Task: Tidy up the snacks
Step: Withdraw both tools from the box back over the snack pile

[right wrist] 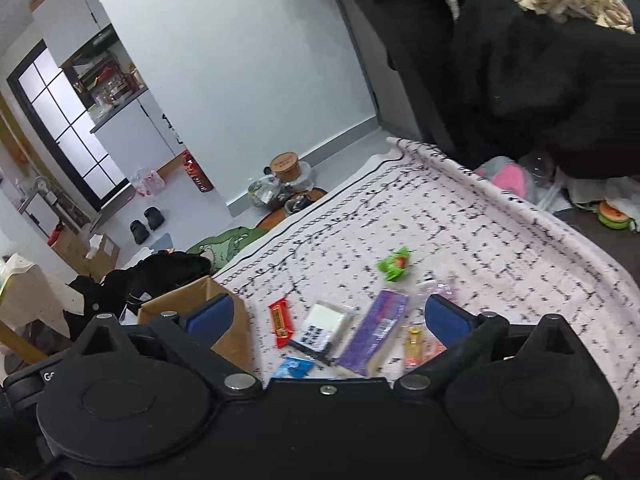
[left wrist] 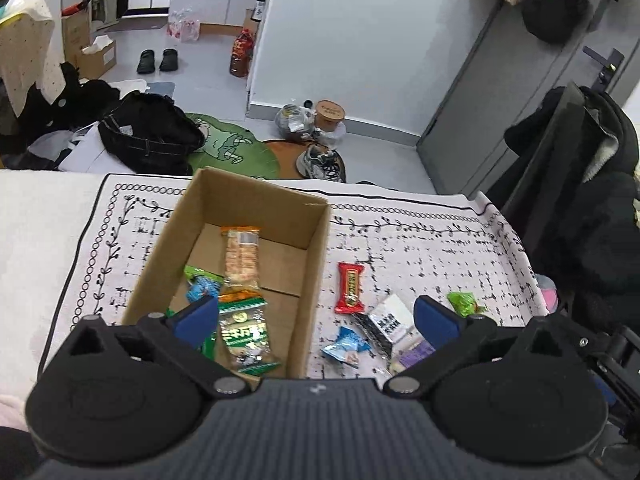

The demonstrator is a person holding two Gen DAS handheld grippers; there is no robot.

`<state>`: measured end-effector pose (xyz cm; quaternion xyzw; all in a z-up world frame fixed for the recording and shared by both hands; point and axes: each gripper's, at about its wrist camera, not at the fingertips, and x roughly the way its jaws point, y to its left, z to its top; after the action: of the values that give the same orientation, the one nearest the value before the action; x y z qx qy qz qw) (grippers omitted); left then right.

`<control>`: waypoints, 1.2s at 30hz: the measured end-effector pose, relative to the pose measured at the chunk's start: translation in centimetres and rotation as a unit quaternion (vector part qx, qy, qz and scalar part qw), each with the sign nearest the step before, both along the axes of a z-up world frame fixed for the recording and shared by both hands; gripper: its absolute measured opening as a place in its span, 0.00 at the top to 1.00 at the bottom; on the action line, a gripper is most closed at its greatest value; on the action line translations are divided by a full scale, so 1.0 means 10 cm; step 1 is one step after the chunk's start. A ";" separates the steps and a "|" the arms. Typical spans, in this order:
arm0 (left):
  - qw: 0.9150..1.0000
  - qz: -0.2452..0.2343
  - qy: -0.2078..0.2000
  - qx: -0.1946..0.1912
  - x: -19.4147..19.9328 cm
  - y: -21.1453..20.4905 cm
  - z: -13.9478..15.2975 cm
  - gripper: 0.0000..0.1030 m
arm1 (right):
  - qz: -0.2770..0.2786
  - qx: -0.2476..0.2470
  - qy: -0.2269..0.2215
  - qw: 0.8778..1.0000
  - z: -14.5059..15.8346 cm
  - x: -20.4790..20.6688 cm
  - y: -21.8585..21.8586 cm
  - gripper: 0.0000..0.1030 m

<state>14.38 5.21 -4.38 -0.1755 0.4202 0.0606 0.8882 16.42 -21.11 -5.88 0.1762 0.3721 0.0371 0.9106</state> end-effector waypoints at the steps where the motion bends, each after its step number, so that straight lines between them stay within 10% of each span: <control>1: 1.000 -0.003 0.001 0.002 0.00 -0.05 0.00 0.00 | 0.000 0.001 0.001 1.000 0.00 0.00 -0.04 0.00; 24: 0.998 -0.058 0.029 -0.004 0.18 -0.79 -0.18 0.01 | -0.036 0.013 0.059 0.998 -0.33 0.12 -0.73 0.00; 36: 0.994 -0.100 0.038 -0.003 0.36 -1.07 -0.45 0.10 | -0.079 0.066 0.149 0.983 -0.81 0.29 -0.91 0.21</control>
<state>17.95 -5.44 -8.87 -0.1330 0.4692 -0.0230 0.8727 19.33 -30.22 -14.01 0.2685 0.4854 -0.0366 0.8313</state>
